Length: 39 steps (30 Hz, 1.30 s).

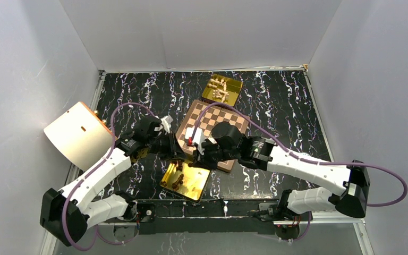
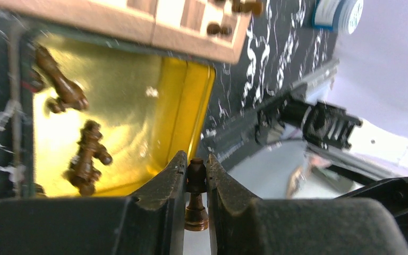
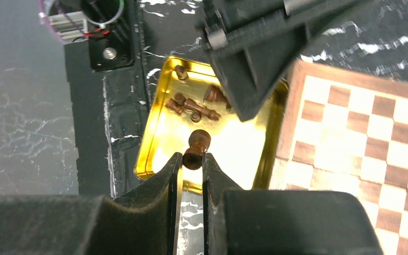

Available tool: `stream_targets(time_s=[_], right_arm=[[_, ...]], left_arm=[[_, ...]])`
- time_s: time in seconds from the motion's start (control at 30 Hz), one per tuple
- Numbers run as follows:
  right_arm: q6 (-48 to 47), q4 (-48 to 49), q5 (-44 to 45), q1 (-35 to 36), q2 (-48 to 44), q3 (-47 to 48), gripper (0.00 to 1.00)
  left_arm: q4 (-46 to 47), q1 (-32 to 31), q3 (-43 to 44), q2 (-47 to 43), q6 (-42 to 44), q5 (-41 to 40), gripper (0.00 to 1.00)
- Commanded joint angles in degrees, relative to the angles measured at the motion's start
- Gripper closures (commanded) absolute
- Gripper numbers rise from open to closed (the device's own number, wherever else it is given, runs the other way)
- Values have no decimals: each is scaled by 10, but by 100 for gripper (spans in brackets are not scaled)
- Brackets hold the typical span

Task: Set up the chess pieces on the board
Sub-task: Pick up the chess piece from the storage box, then place the chess piece on the chessboard.

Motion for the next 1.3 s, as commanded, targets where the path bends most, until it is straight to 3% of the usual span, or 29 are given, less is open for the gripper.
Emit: stream_targets(time_s=[0.0, 0.2, 0.37, 0.6, 0.93, 1.27], right_arm=[[65, -38, 105, -4, -30, 27, 84], [130, -145, 147, -71, 10, 102, 83], [177, -223, 175, -138, 58, 140, 84], [236, -309, 213, -143, 121, 146, 85], [276, -280, 244, -145, 143, 92, 84], [287, -253, 241, -163, 169, 71, 84]], left_arm=[[-21, 0, 56, -53, 41, -163, 100], [-7, 0, 49, -147, 112, -307, 100], [20, 0, 15, -209, 151, -312, 100], [35, 0, -29, -242, 189, -281, 100], [60, 0, -58, -286, 205, -267, 100], [60, 0, -56, -267, 208, -232, 100]])
